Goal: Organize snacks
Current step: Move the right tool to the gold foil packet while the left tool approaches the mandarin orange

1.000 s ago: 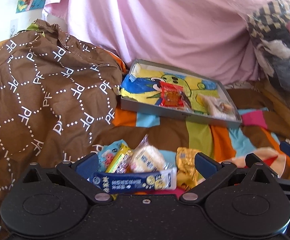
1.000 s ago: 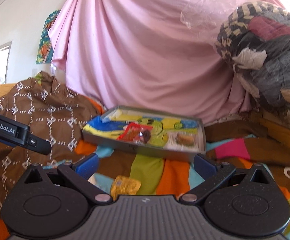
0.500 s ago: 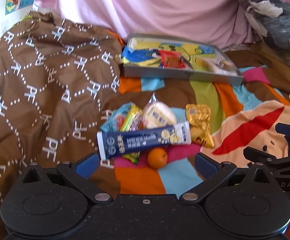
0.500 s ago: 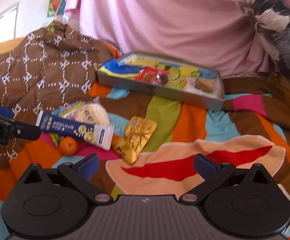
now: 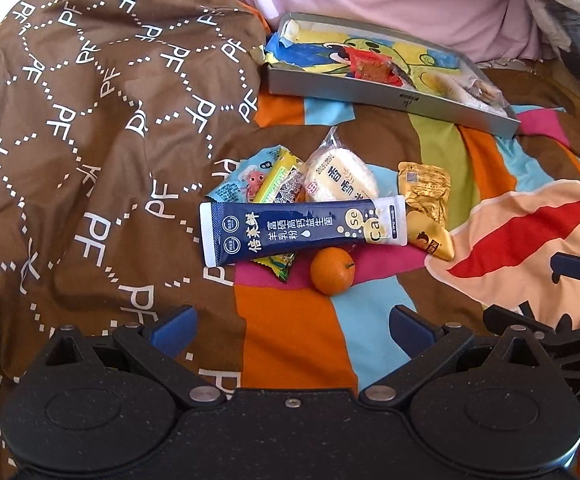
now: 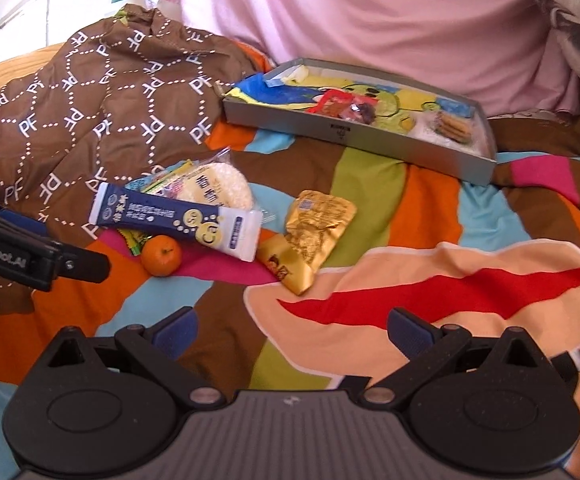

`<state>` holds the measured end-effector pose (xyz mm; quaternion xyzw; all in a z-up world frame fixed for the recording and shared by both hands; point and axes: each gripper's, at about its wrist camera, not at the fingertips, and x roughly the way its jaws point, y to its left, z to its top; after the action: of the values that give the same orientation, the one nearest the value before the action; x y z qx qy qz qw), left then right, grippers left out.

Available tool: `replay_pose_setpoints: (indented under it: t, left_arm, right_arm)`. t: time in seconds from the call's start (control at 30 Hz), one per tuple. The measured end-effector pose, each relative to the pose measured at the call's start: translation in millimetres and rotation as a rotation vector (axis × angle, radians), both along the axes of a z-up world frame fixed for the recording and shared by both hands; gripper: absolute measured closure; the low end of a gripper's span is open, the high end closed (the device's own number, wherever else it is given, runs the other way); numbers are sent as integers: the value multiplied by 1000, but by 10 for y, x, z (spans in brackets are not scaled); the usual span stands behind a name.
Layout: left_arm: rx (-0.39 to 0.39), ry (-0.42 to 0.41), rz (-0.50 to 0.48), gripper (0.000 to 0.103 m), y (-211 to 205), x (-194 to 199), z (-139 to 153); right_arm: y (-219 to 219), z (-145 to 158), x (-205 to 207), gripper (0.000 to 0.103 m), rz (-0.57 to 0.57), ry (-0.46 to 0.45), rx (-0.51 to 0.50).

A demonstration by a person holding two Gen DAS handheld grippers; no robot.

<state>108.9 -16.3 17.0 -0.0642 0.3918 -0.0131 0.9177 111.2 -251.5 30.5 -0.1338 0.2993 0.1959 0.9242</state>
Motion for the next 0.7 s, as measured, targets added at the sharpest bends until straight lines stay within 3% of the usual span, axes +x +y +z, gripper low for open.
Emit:
replay_pose_setpoints:
  t: [0.1, 0.33, 0.53, 0.7]
  left_arm:
    - [18, 4, -3, 1, -20, 52, 2]
    - [15, 5, -21, 2, -39, 200, 4]
    - [62, -9, -107, 3, -151, 300, -66]
    - [120, -1, -192, 4, -264, 383, -163]
  right_arm:
    - [56, -7, 81, 0, 32, 4, -8]
    - [150, -52, 301, 0, 98, -107, -95]
    - [143, -198, 572, 0, 138, -129, -93]
    - [152, -295, 721, 0, 143, -97, -63]
